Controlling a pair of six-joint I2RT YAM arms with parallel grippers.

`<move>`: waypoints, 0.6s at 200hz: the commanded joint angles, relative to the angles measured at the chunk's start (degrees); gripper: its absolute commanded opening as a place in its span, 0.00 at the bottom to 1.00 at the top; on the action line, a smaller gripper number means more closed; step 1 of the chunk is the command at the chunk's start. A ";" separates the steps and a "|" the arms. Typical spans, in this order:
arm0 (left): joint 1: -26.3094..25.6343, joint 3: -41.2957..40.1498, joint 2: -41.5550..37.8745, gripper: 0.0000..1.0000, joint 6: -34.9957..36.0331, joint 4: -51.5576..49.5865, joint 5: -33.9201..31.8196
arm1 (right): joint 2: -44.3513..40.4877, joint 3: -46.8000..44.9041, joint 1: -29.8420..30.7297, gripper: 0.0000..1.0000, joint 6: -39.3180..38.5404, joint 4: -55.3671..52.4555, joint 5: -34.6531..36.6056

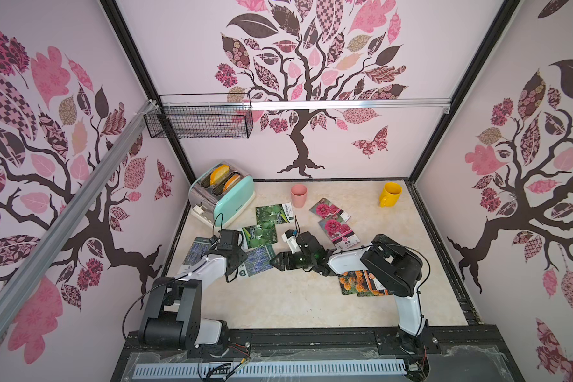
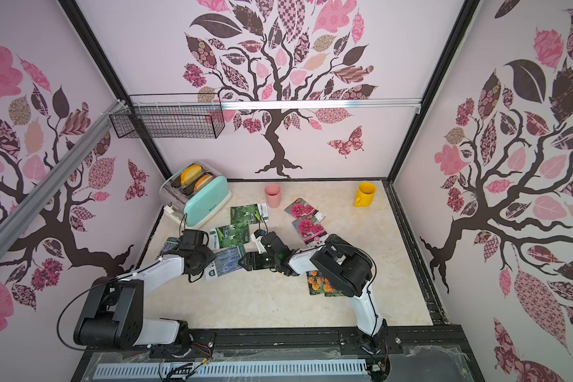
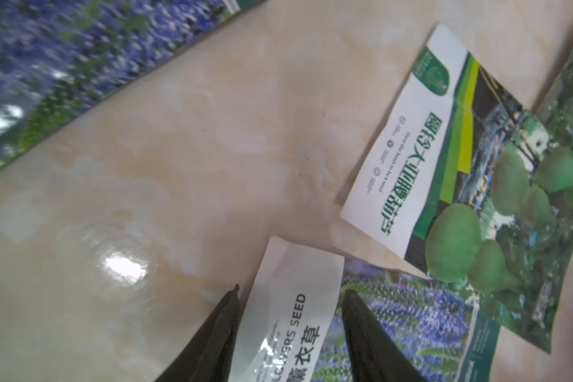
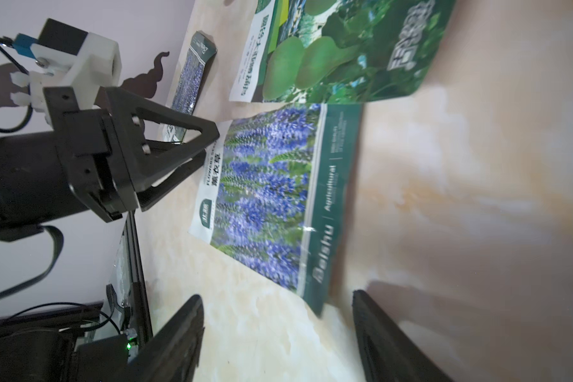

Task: Arrange the seed packets in a row
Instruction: Pick up the seed packet from the center of the board.

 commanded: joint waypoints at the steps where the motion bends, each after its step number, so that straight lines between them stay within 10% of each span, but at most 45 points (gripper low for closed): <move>1: -2.10 -2.29 2.02 0.49 0.32 -1.98 3.86 | 4.06 0.87 1.17 0.66 1.74 -2.99 -0.68; 75: -3.86 -0.86 1.48 0.47 2.26 -2.97 3.87 | 0.14 -2.43 1.31 0.00 -2.06 -1.61 5.42; 120: -5.85 1.34 -3.54 0.51 3.85 -6.76 0.89 | -11.28 -11.02 1.22 0.00 -5.67 -0.65 11.24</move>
